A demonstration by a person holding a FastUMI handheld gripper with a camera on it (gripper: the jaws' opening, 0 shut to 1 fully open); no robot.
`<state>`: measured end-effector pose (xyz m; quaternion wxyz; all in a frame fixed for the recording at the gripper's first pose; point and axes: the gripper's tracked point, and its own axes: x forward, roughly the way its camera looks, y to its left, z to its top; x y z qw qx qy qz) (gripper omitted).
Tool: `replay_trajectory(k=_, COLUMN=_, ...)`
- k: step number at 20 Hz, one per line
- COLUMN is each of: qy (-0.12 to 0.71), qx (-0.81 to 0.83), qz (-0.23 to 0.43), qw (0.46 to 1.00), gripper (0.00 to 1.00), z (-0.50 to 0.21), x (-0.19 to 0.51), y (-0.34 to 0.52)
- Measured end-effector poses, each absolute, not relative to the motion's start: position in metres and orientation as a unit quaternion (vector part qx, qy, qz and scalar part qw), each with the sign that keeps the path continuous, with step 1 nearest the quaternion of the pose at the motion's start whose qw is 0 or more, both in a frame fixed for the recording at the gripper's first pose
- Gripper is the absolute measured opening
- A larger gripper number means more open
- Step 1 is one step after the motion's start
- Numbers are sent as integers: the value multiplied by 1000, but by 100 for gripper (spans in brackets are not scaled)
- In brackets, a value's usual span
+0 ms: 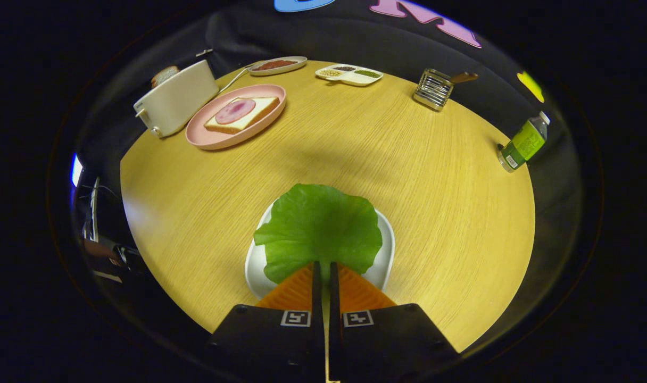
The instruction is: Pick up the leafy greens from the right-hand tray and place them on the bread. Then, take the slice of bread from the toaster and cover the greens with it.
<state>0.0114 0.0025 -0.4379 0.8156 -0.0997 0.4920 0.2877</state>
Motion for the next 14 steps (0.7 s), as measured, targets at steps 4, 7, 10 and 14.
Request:
replay_trajectory(k=4, qy=463, qx=-73, qz=279, qw=838, gripper=8, z=-398, x=18, y=6)
replay_trajectory(k=7, qy=437, qx=-59, qz=285, qw=851, gripper=8, z=-362, x=26, y=23)
replay_trajectory(k=10, qy=406, qx=-58, qz=298, qw=862, gripper=8, z=-328, x=44, y=55)
replay_trajectory(k=14, qy=375, qx=-55, qz=324, qw=867, gripper=8, z=-298, x=68, y=118)
